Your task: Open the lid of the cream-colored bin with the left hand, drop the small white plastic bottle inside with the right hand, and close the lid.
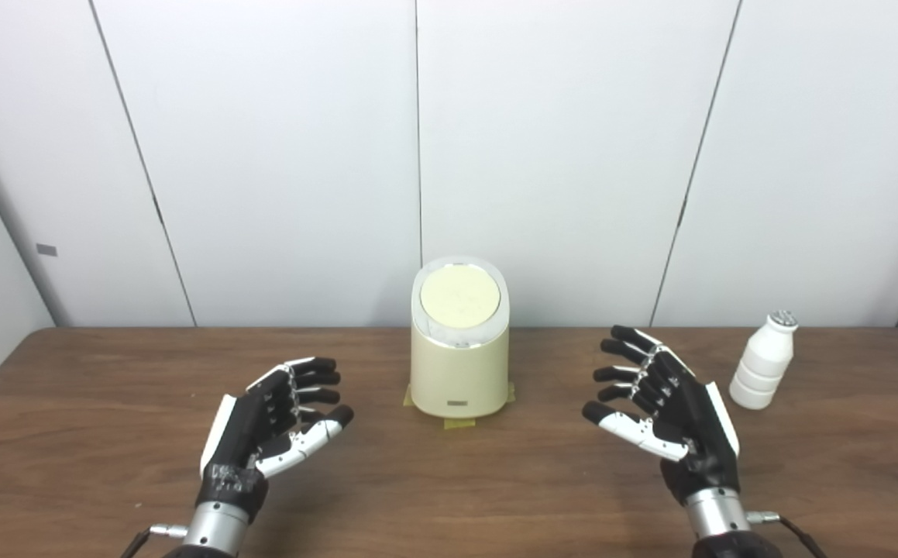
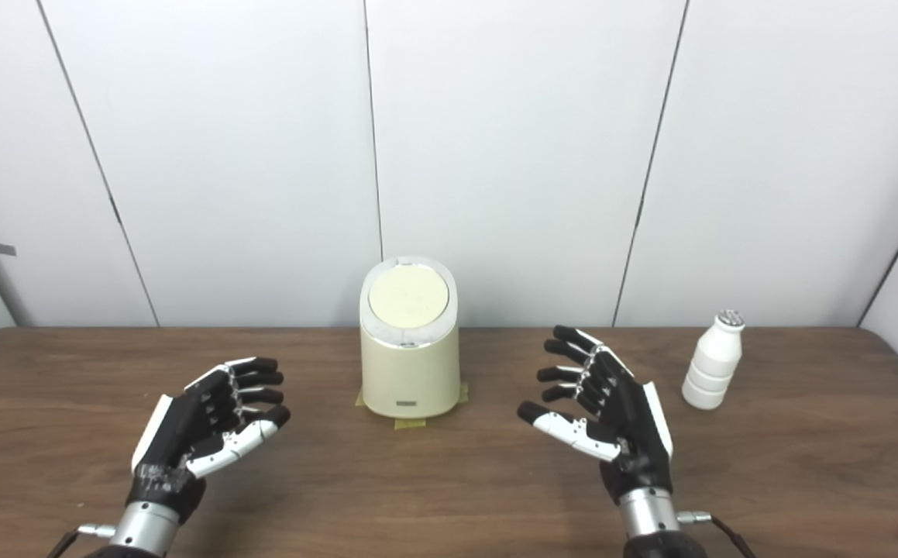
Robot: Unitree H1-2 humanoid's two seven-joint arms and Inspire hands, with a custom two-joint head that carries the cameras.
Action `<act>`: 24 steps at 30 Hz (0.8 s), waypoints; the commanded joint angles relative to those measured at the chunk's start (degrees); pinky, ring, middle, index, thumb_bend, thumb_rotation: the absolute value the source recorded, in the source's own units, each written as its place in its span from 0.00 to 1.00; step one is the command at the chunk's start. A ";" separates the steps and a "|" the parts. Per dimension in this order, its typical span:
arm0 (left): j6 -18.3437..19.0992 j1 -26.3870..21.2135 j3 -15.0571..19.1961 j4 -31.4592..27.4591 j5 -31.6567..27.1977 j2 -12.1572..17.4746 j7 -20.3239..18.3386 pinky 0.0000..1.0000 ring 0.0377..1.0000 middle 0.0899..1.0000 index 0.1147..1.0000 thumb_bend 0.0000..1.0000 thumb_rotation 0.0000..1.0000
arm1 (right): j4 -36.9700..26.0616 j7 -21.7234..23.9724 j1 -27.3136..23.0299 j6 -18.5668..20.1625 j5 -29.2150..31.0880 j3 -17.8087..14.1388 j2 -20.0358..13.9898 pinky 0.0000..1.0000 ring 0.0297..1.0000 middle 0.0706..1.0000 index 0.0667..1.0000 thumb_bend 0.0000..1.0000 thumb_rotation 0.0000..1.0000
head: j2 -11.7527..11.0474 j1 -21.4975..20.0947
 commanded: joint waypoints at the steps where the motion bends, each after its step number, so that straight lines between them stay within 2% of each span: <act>1: -2.00 -2.48 -0.13 -0.99 0.37 0.37 0.32 0.52 0.63 0.66 0.66 0.64 0.09 | -0.89 0.22 -1.77 -1.70 0.05 -0.33 -0.50 0.50 0.61 0.71 0.72 0.81 0.18 | 0.06 -0.04; 24: -2.27 -2.65 0.14 -0.49 -0.76 0.06 0.11 0.51 0.63 0.66 0.66 0.65 0.13 | 0.06 0.58 -2.11 -2.22 0.81 -0.28 -0.41 0.49 0.59 0.72 0.72 0.80 0.15 | -0.34 0.20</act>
